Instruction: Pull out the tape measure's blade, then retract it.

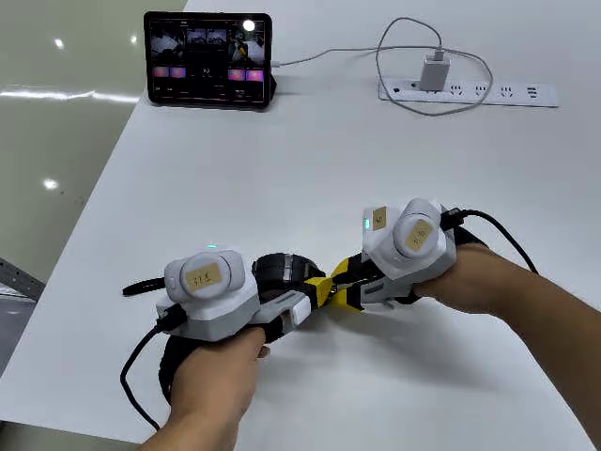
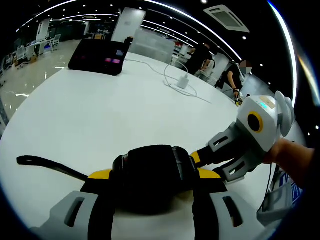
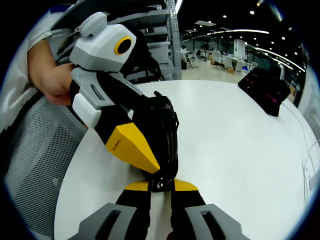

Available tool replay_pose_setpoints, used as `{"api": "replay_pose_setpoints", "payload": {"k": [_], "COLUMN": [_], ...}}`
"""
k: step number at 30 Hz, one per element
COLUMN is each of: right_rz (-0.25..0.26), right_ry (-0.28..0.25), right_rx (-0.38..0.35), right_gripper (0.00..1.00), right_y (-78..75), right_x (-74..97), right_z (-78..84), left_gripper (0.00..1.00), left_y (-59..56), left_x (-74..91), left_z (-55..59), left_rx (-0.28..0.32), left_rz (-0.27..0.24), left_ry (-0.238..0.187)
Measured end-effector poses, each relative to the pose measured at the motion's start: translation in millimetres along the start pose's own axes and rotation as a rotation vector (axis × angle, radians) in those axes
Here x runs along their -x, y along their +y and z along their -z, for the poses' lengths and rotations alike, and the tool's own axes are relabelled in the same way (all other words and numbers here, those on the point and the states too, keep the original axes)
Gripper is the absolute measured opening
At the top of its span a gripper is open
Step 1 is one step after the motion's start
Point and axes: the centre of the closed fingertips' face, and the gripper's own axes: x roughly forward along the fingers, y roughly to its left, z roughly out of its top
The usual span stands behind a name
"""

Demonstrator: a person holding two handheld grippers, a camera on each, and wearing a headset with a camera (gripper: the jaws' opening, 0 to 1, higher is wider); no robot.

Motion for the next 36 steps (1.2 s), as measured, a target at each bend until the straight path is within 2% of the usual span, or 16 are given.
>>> {"api": "replay_pose_setpoints", "payload": {"k": [4, 9, 17, 23, 26, 33, 36], "right_rz": [0.003, 0.031, 0.032, 0.038, 0.039, 0.046, 0.054], "right_ry": [0.002, 0.002, 0.010, 0.002, 0.003, -0.002, -0.006], "right_rx": [0.005, -0.011, -0.011, -0.023, -0.025, -0.031, -0.033], "right_gripper": [0.13, 0.21, 0.21, 0.23, 0.24, 0.26, 0.28], "right_y": [0.5, -6.4, -5.5, -5.5, -5.3, -5.1, -5.7], "right_x": [1.4, 10.8, 12.7, 15.8, 16.5, 19.4, 22.2], "right_z": [0.3, 1.9, 3.0, 0.8, 1.1, -0.5, -1.7], "left_gripper": [0.59, 0.60, 0.60, 0.60, 0.59, 0.61, 0.62], "left_y": [-1.1, -1.1, -1.5, -0.7, -1.8, -1.9, -1.4], "left_x": [-0.3, 0.1, 0.3, 2.1, 4.5, 7.9, 10.6], "left_z": [0.2, 0.1, -0.2, -1.7, -8.8, -18.5, -20.6], "left_rx": [-0.009, -0.008, -0.004, 0.011, 0.002, -0.021, -0.049], "left_rz": [-0.002, 0.004, 0.005, 0.024, 0.029, 0.034, 0.033], "left_ry": [-0.004, -0.004, -0.005, -0.014, -0.038, -0.048, -0.052]}}
